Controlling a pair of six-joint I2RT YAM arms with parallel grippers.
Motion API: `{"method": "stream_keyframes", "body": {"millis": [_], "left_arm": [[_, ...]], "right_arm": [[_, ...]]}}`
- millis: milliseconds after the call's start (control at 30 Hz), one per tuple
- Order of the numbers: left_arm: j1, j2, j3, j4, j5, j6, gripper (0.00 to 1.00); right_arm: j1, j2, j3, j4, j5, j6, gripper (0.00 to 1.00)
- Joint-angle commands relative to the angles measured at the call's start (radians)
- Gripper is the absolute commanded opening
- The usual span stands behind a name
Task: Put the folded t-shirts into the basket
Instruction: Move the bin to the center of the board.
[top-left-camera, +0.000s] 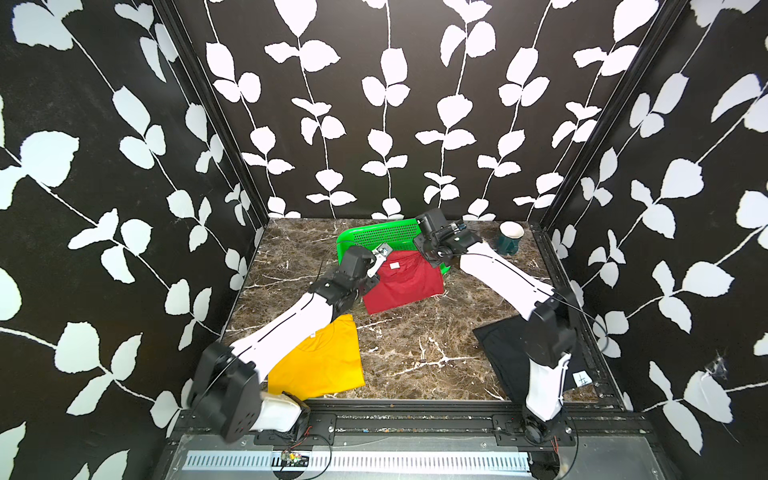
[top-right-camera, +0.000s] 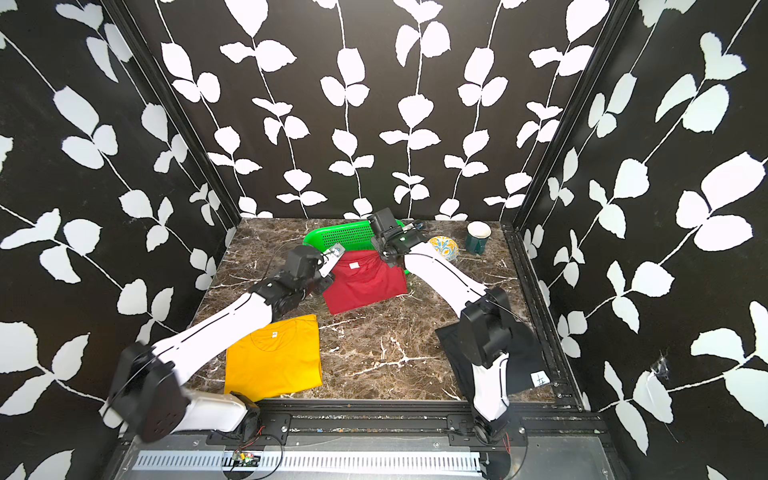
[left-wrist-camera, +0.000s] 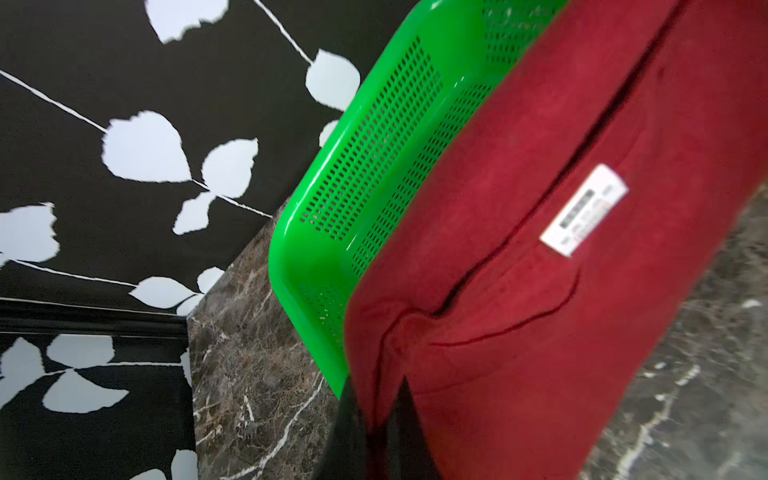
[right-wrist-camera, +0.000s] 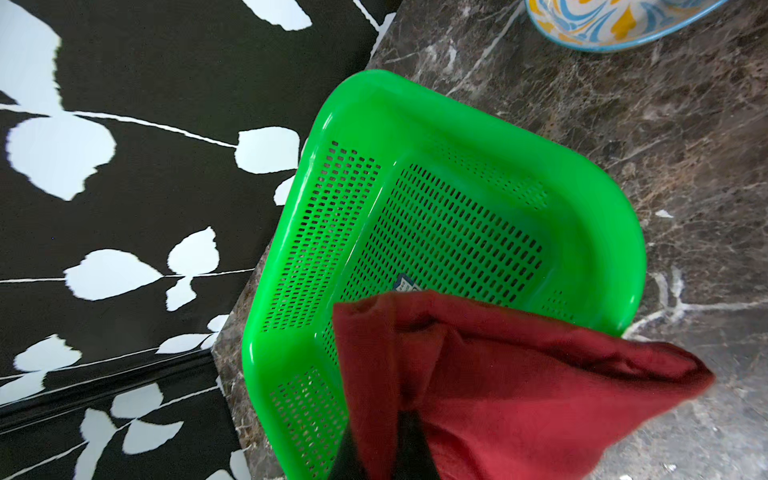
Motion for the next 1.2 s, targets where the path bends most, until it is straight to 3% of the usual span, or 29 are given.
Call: {"method": "stream_keyframes", "body": {"millis": [0,167,400,667,800,933,1167], "left_arm": [[0.002,0.111,0.042,-0.021,0.097,-0.028,0.0],[-0.012,0.238,0.049,-0.07,0.159,-0.117,0.0],[-0.048,0.126,-0.112,0.021,0.29,-0.204,0.0],[-0.195,0.102,-0.182,-0.008,0.349,-0.25,0.0],[-0.297,0.058,-0.21,-0.044,0.291,-0.268,0.0],[-0.403,-0.008,-0.175,-0.119,0.32,-0.295,0.0],[-0.54,-0.135,-0.089,-0.239,0.301,-0.325,0.0]], "right_arm": [[-0.018,0.061,0.041,-0.035,0.049,0.004,0.0],[-0.043,0.095,-0.061,0.013,-0.025,0.005,0.0],[-0.072,0.024,-0.207,0.013,-0.058,-0.036,0.0],[-0.077,-0.116,-0.379,-0.023,-0.087,-0.114,0.0],[-0.077,-0.216,-0.507,0.012,-0.133,-0.125,0.0],[-0.071,-0.353,-0.61,0.034,-0.229,-0.126,0.0],[-0.068,-0.607,-0.708,0.002,-0.21,-0.089,0.0]]}}
